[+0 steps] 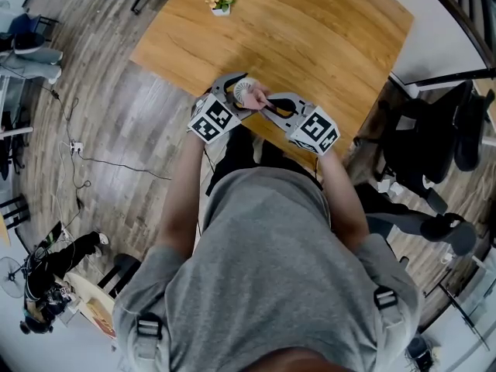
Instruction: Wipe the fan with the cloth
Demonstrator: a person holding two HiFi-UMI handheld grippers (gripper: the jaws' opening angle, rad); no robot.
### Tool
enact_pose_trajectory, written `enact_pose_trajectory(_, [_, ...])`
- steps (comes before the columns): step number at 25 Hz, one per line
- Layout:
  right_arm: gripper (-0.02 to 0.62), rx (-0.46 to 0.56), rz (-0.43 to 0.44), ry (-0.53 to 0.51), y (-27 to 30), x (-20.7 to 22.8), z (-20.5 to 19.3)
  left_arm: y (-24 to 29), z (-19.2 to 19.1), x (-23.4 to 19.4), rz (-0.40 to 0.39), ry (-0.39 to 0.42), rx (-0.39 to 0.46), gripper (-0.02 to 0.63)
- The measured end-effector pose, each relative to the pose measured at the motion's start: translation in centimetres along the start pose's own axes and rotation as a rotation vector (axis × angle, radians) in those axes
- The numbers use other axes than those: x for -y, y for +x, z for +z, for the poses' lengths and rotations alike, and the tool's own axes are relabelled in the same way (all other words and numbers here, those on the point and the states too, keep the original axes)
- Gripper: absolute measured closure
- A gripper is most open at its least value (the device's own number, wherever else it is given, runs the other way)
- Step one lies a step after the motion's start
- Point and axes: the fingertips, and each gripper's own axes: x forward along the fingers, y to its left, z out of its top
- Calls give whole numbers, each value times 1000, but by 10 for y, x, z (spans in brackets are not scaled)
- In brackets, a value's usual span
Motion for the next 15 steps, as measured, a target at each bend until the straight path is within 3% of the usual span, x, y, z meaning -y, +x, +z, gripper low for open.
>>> enact_pose_trajectory(15, [555,-32,-80,11,-9,26,-13,-7,1,16,-47,5,42,216])
